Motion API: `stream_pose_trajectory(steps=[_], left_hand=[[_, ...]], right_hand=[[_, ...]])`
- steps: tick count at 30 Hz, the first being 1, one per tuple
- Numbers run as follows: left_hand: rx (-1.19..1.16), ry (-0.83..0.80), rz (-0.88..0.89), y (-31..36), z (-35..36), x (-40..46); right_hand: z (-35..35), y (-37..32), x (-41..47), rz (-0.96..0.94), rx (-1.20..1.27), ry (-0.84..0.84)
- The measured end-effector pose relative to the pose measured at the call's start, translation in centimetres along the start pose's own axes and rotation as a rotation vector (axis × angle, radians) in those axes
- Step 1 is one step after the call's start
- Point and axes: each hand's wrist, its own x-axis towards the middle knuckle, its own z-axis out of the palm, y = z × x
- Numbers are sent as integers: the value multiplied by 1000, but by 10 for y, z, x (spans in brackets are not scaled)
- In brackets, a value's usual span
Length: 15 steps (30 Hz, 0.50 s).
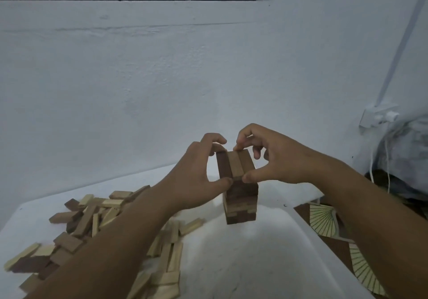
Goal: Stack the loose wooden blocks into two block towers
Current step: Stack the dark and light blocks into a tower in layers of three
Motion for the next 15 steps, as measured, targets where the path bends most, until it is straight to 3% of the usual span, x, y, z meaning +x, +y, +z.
stream_pose_trajectory(steps=[15], left_hand=[[-4, -72, -118, -17, 26, 5]], right_hand=[[13, 38, 8, 47, 13, -103]])
